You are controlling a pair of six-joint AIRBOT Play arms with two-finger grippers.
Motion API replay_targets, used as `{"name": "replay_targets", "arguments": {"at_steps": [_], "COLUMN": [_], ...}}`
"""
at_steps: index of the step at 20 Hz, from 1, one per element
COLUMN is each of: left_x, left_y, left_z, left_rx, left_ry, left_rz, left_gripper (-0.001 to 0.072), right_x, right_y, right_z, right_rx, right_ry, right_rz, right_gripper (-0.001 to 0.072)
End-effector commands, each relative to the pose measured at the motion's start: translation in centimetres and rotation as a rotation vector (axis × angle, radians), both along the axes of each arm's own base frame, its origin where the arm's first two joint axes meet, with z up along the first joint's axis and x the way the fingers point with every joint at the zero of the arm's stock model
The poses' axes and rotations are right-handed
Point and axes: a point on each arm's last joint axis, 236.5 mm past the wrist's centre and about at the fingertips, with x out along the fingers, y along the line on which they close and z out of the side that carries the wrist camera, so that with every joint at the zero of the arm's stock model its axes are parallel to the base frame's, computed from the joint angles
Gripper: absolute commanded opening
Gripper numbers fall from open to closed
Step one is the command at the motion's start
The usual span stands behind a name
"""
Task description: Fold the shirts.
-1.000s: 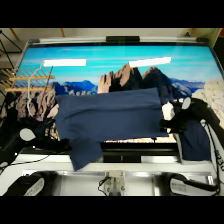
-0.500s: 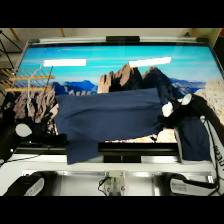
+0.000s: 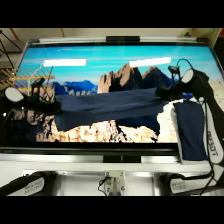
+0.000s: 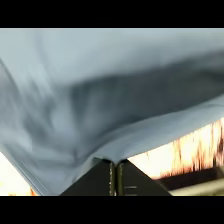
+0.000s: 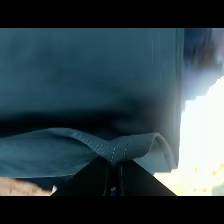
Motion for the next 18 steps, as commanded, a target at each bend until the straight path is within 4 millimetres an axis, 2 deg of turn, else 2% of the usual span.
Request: {"name": "replay_targets", "arguments": {"at_steps": [1,4,7,8,9,10,11,14,18], "left_x": [5.7,8.2,8.9,8.8,8.6,8.3,8.0,7.0,6.8], "left_y": [1.6,1.1,0.5,0.3,0.2,0.2,0.2,0.1,-0.6], "left_z": [-1.0,-3.5,-6.7,-7.4,-7.8,-7.9,-7.7,-6.6,-4.6], "left_rx": [0.003,-0.032,-0.073,-0.081,-0.087,-0.088,-0.089,-0.100,-0.098], "left_ry": [0.029,0.077,0.146,0.168,0.186,0.199,0.205,0.249,0.226], "left_rz": [0.016,0.031,0.054,0.065,0.064,0.058,0.048,0.013,-0.018], "left_gripper": [0.0028,0.0030,0.0030,0.0072,0.0249,0.0477,0.0523,0.0520,0.0519], "right_x": [5.0,6.9,7.2,7.1,7.0,6.7,6.2,5.1,4.8], "right_y": [-0.2,-0.1,-0.1,-0.2,-0.4,-0.8,-1.4,-2.8,-1.7], "right_z": [-0.6,-2.6,-4.8,-5.1,-5.1,-5.0,-4.9,-5.4,-6.6], "right_rx": [-0.025,-0.023,-0.022,-0.024,-0.033,-0.059,-0.087,-0.115,0.039], "right_ry": [-0.066,-0.054,-0.032,-0.025,-0.022,-0.015,0.006,0.057,0.101], "right_rz": [-0.001,-0.009,-0.013,-0.012,-0.005,0.020,0.037,0.033,-0.036], "right_gripper": [0.0074,0.0075,0.0089,0.0202,0.0480,0.0633,0.0640,0.0641,0.0640]}}
